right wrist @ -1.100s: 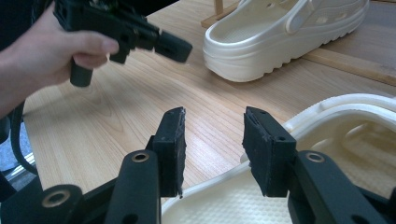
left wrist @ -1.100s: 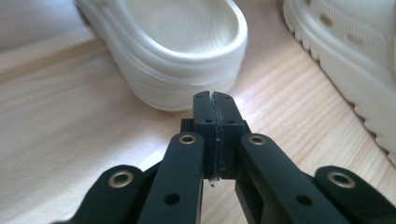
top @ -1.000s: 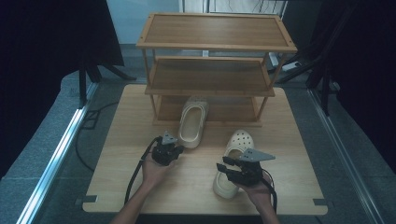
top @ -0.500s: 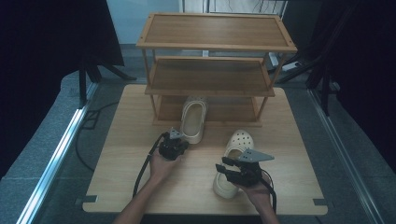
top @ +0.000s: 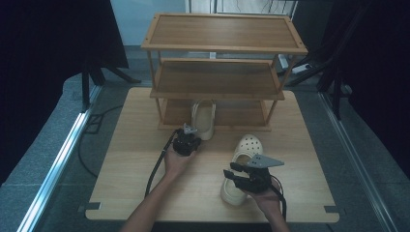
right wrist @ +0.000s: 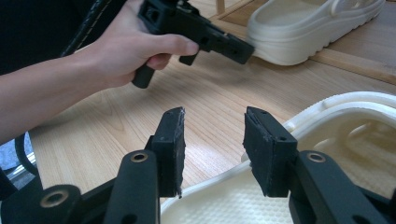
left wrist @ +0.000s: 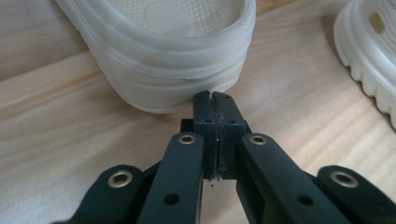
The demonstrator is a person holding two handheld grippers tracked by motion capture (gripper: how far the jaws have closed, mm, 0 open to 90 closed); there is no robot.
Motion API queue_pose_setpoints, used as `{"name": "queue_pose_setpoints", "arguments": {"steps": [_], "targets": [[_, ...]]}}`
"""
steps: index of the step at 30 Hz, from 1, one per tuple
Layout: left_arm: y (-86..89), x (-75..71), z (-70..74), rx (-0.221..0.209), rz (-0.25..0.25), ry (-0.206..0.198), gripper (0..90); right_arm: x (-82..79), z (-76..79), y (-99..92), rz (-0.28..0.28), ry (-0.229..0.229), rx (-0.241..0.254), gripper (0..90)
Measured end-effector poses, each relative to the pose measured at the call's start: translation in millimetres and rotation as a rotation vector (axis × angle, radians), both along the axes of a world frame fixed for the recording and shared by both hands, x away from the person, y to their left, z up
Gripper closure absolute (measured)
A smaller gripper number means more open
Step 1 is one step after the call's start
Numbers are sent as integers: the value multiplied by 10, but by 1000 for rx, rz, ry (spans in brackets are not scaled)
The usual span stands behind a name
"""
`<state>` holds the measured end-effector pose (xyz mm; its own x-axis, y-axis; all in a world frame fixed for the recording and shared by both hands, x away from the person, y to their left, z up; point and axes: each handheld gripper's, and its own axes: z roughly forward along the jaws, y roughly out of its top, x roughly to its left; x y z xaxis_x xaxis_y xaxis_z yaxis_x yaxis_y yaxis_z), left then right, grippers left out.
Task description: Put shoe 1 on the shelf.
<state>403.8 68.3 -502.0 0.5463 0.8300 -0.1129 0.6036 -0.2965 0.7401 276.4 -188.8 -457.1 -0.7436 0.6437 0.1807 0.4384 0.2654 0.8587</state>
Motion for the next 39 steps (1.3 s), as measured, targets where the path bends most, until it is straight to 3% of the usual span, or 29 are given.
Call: {"name": "queue_pose_setpoints", "arguments": {"steps": [3, 8, 16, 23, 26, 27, 28, 30, 31, 36, 38, 39], "targets": [[-26, 67, -15, -3, 19, -12, 889, -4, 1, -8, 3, 0, 0, 584], [-86, 127, -39, 32, 25, -45, 885, 1, 5, -31, -1, 3, 5, 584], [-144, 218, -90, -18, 47, -54, 871, 8, 7, -60, -10, 2, 9, 585], [-148, 205, -89, -21, 28, -45, 782, 0, 0, -36, -6, 4, 4, 585], [-121, 149, -62, -19, 1, -40, 700, -1, 3, -42, -7, -1, 5, 586], [-98, 105, -52, -32, -9, -49, 700, -1, 4, -45, -11, -3, 6, 590], [-71, 60, -45, -51, -7, -52, 639, 0, 7, -53, -12, -9, -2, 613], [2, -33, -40, -73, -9, -36, 609, -2, 8, -50, -12, -13, -8, 622], [71, -116, -43, -63, -26, -28, 552, -6, 9, -35, -3, -17, -19, 642], [196, -285, -54, -65, -47, -6, 472, -3, 8, 13, 10, -16, -28, 673], [258, -356, -43, -62, -56, 2, 459, -4, 5, 44, 17, -14, -31, 721], [301, -398, -29, -67, -66, 5, 438, -7, -1, 61, 32, -15, -37, 820]]}}
